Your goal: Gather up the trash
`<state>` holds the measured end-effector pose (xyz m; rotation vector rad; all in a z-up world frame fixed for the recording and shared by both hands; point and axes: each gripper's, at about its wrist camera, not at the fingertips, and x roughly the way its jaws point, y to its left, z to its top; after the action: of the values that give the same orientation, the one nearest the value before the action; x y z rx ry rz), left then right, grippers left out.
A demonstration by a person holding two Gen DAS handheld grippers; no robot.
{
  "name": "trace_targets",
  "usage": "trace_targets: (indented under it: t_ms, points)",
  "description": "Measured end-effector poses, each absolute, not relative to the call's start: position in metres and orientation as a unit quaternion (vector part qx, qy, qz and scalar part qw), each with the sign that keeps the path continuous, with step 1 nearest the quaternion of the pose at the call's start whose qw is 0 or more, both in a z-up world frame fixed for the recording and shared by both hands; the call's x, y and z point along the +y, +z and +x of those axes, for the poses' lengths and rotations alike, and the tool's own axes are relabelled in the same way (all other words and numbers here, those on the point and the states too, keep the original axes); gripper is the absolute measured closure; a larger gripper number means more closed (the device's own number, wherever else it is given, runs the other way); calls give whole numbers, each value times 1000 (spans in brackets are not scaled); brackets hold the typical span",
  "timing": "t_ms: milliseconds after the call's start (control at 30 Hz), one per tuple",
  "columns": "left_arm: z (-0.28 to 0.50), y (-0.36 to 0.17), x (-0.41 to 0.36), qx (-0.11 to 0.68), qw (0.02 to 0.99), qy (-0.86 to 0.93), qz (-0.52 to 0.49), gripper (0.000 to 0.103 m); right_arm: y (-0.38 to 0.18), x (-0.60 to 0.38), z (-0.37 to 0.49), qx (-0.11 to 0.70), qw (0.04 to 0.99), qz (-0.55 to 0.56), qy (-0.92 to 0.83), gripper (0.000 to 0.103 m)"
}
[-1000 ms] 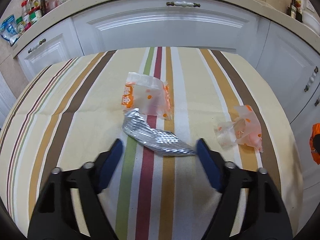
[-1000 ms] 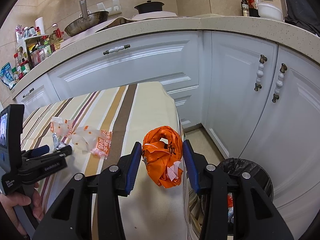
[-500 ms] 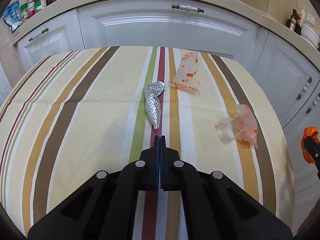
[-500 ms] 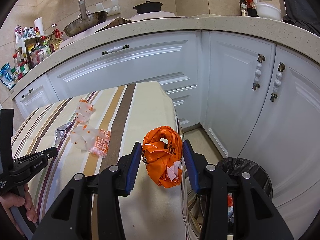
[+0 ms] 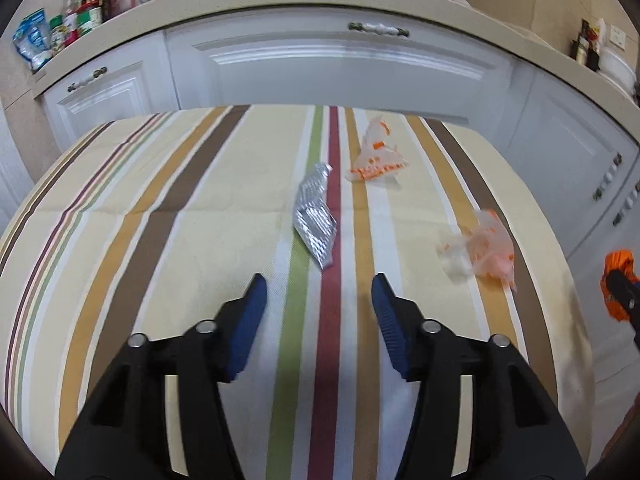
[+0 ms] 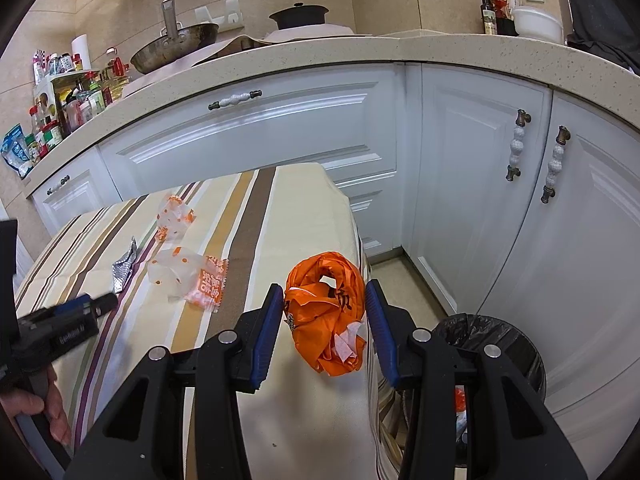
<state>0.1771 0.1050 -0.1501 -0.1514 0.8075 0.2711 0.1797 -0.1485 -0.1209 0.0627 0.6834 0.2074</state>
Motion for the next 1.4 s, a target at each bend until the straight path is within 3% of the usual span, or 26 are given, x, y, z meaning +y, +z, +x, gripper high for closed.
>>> trace_targets:
  t_ms: [300,633,1100,1400]
  points:
    - [204,-150,110,406,901,139,-65,51,-123,-148,201,337,936,23,104,60]
    - [211,-164,119,421,894,127,-82,87,-122,-142,222,334,936,13,114,60]
    - [176,-140,110,391,911,110,-79,88,-109,-151,203,320,941,21,109,60]
    - [139,-107,33,362,931,10,-41,88,-98,-197,159,304,950,28,60,60]
